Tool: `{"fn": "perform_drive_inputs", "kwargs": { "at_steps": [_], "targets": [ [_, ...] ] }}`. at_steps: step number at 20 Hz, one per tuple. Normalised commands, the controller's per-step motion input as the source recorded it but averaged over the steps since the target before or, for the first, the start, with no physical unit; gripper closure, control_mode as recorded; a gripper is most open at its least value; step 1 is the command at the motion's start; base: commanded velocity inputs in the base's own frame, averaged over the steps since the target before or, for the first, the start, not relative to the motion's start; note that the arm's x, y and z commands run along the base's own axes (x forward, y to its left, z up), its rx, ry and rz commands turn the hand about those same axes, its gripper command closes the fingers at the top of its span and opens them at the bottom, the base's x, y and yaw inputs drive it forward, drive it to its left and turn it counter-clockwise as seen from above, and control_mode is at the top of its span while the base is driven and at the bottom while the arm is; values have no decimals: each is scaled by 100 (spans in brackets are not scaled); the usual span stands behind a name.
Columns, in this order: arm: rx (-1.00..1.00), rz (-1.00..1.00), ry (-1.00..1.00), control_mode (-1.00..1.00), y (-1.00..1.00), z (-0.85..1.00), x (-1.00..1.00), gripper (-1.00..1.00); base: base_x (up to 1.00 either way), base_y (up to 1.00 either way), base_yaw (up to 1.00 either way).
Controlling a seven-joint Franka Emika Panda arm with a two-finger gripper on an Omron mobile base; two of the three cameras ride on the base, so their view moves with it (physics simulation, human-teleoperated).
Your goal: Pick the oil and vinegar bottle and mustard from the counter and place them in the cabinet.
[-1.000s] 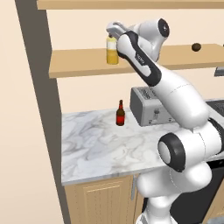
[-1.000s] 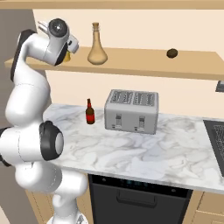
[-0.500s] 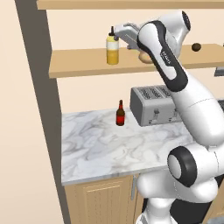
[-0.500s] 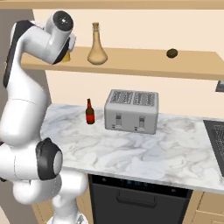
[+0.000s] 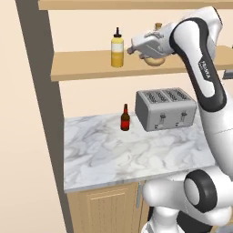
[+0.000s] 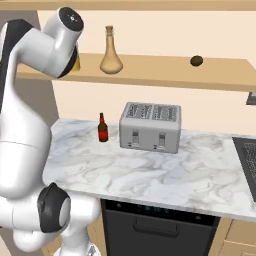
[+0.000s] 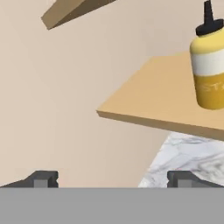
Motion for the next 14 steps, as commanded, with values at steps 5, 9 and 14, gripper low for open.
{"fn": "perform_drive_inputs", "kwargs": {
  "at_steps": [5, 9, 14],
  "targets": [
    [-26, 24, 6, -100, 0, -3, -70, -100, 0, 0, 0],
    [-35, 23, 16, -100, 2, -23, -54, -100, 0, 0, 0],
    [-39, 20, 18, -100, 1, -51, -53, -100, 0, 0, 0]
  ]
}}
